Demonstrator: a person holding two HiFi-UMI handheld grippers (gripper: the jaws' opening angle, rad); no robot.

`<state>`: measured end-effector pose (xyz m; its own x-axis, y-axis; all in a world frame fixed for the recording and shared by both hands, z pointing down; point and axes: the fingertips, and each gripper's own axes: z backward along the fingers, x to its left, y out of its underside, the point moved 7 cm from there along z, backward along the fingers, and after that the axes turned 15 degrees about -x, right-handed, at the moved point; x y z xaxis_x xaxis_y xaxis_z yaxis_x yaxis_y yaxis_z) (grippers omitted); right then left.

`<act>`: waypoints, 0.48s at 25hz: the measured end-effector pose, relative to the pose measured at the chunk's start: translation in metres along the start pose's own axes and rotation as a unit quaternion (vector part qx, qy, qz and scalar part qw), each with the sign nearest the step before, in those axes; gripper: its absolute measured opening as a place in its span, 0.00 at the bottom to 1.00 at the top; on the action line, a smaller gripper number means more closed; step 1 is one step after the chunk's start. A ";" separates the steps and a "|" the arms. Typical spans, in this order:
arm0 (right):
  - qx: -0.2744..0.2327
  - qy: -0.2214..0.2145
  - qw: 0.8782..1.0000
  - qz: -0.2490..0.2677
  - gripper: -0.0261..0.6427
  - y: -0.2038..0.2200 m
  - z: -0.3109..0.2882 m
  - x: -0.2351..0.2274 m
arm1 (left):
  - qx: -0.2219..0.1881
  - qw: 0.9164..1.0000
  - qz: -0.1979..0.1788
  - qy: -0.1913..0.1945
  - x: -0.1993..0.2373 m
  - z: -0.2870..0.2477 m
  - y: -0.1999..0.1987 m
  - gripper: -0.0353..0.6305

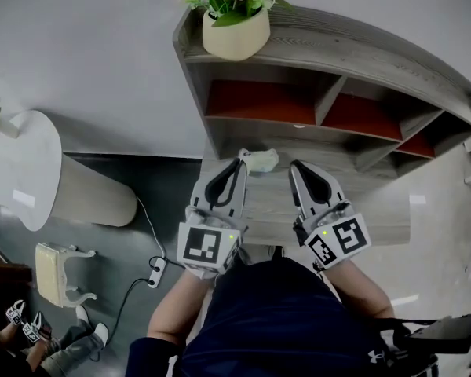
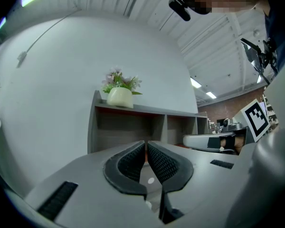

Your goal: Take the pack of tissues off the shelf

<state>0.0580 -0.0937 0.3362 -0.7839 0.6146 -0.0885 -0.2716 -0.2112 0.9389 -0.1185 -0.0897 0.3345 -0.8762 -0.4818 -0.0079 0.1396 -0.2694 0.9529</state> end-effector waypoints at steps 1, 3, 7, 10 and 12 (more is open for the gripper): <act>-0.002 0.001 1.000 0.001 0.06 -0.001 0.001 0.000 | -0.003 1.000 0.002 -0.003 0.000 0.001 -0.002 0.10; -0.007 0.003 1.000 0.002 0.06 -0.004 0.002 0.000 | -0.007 1.000 0.000 -0.006 0.000 0.002 -0.005 0.10; -0.015 0.007 1.000 0.002 0.06 -0.009 0.003 0.000 | -0.008 1.000 -0.010 -0.002 0.000 0.004 -0.008 0.10; -0.017 0.008 1.000 0.001 0.06 -0.010 0.004 0.002 | -0.010 1.000 -0.012 0.000 0.000 0.006 -0.010 0.10; -0.017 0.008 1.000 0.002 0.06 -0.010 0.005 0.003 | -0.013 1.000 -0.012 -0.003 0.001 0.007 -0.011 0.10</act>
<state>0.0610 -0.0857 0.3284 -0.7935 0.6018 -0.0908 -0.2879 -0.2398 0.9271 -0.1243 -0.0812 0.3259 -0.8818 -0.4708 -0.0284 0.1305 -0.3014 0.9445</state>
